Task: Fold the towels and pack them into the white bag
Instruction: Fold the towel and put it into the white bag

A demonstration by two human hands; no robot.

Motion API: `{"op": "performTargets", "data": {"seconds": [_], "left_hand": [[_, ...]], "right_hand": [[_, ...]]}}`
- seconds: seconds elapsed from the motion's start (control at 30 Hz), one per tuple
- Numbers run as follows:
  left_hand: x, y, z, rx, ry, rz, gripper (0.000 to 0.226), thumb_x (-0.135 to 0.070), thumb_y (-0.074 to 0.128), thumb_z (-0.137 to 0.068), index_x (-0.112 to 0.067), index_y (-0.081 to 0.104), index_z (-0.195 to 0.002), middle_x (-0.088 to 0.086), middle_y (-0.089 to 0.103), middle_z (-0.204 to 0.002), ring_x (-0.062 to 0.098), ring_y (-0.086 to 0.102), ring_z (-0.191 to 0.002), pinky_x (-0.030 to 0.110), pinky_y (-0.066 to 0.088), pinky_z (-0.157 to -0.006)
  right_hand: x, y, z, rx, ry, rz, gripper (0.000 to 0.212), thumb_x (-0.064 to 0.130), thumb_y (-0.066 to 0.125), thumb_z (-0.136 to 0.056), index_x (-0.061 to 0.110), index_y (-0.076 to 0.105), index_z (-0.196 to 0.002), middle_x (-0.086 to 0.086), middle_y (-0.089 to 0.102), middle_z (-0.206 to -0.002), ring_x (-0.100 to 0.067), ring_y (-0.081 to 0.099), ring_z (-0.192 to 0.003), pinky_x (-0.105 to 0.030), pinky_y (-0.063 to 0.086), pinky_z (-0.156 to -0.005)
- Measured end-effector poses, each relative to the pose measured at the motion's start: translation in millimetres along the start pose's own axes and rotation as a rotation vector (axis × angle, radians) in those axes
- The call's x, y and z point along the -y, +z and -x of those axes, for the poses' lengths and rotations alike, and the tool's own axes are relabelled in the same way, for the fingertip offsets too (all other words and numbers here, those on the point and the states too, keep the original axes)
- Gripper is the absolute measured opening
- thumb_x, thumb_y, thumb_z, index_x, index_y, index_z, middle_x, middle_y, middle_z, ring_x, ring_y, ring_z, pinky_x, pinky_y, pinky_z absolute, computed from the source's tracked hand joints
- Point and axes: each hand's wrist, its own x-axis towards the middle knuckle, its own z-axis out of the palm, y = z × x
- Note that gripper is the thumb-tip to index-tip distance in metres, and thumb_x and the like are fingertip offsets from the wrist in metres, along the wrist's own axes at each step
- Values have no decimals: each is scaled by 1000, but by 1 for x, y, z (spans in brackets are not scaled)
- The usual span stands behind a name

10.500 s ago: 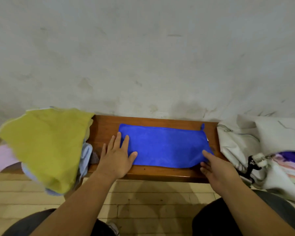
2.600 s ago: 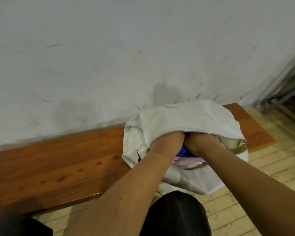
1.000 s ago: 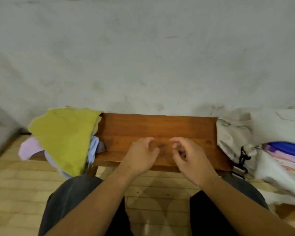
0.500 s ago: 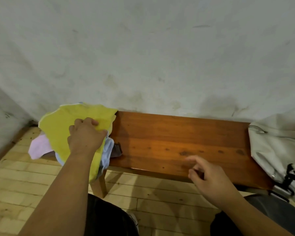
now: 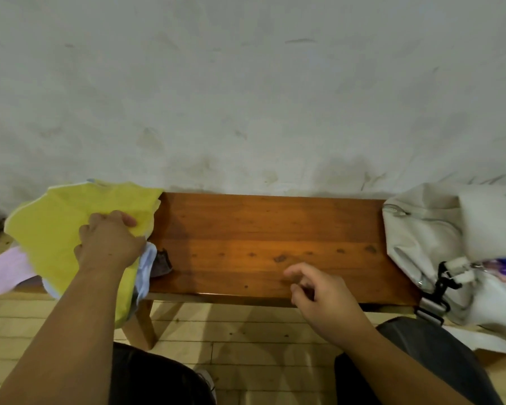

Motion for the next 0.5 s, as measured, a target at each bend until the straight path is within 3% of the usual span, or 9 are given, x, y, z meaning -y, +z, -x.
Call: {"op": "performTargets", "data": {"seconds": [0.07, 0.17, 0.3, 0.5], "left_hand": [[2, -2, -2, -45, 18, 85, 14, -25, 73, -82, -29, 68, -95, 10, 62, -111, 40, 58, -99, 49, 53, -85], [2, -6, 0, -63, 16, 140, 11, -24, 64, -86, -28, 72, -93, 5, 65, -89, 37, 60, -83, 42, 54, -77], [-5, -9, 7, -174, 28, 214, 3, -30, 64, -89, -32, 66, -88, 4, 68, -95, 39, 62, -91, 47, 55, -83], [-27, -9, 18, -361, 222, 381, 8, -37, 66, -88, -30, 65, -88, 2, 69, -94, 32, 64, -94, 47, 54, -84]], "right_hand": [[0, -1, 1, 3, 1, -4, 23, 23, 58, -102, 36, 62, -120, 10, 70, -81, -4, 67, -72, -22, 56, -69], [-1, -3, 2, 22, 9, -17, 23, 23, 57, -102, 36, 62, -120, 10, 70, -83, -1, 66, -76, -16, 51, -66], [-5, -3, 0, 27, 21, -23, 21, 27, 57, -102, 39, 63, -118, 12, 70, -88, -2, 66, -77, -18, 53, -66], [-6, 2, -2, 1, -10, -29, 18, 25, 59, -101, 36, 67, -112, 10, 70, -81, -6, 65, -70, -16, 49, -59]]}}
